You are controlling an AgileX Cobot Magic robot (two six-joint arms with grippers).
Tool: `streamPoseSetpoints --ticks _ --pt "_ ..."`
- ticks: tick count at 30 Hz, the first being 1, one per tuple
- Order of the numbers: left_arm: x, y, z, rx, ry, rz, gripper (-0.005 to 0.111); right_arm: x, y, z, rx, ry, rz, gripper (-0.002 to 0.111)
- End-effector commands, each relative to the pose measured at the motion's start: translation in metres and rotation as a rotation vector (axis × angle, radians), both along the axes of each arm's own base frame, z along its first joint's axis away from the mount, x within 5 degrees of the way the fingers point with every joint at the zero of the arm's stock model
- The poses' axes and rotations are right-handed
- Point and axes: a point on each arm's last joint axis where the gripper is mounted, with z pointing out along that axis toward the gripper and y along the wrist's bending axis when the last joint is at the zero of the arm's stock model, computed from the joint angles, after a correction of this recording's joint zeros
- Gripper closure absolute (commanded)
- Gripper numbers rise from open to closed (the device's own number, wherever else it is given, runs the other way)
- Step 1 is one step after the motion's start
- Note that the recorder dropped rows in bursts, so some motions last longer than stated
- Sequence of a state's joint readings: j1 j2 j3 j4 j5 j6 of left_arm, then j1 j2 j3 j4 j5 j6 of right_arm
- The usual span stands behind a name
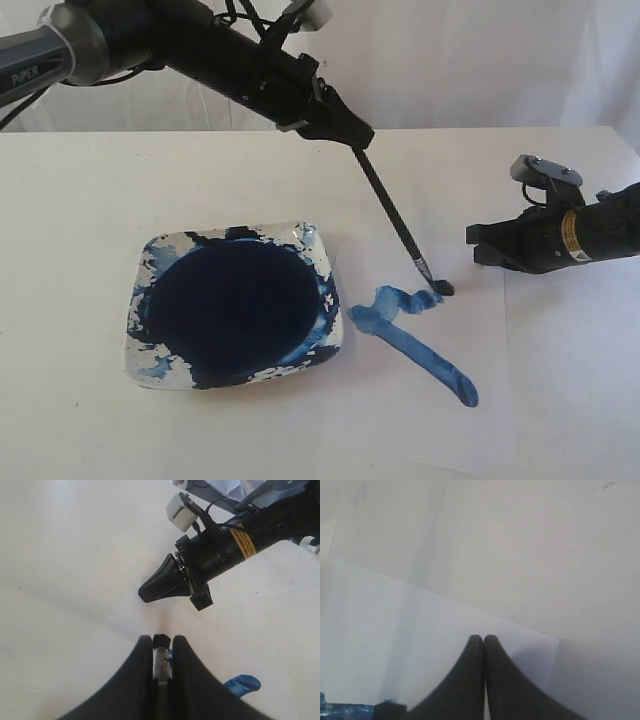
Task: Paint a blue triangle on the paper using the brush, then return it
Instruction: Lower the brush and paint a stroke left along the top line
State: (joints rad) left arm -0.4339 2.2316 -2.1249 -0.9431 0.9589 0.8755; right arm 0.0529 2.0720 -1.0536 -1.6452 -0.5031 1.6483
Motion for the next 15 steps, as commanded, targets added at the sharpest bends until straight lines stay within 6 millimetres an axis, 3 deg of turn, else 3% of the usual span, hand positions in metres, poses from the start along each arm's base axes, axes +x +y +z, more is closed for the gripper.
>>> streamPoseSetpoints --ticks 1,15 --pt "-0.0095 0.0030 -0.0007 0.095 0.031 -0.039 0.107 0.0005 -0.0093 -0.0094 -0.094 0.006 -0.041 0.108" --pt "-0.0109 0.0111 -0.0043 0.218 0.020 -0.036 0.107 0.0006 -0.0092 -0.0093 -0.093 0.006 -0.043 0.108"
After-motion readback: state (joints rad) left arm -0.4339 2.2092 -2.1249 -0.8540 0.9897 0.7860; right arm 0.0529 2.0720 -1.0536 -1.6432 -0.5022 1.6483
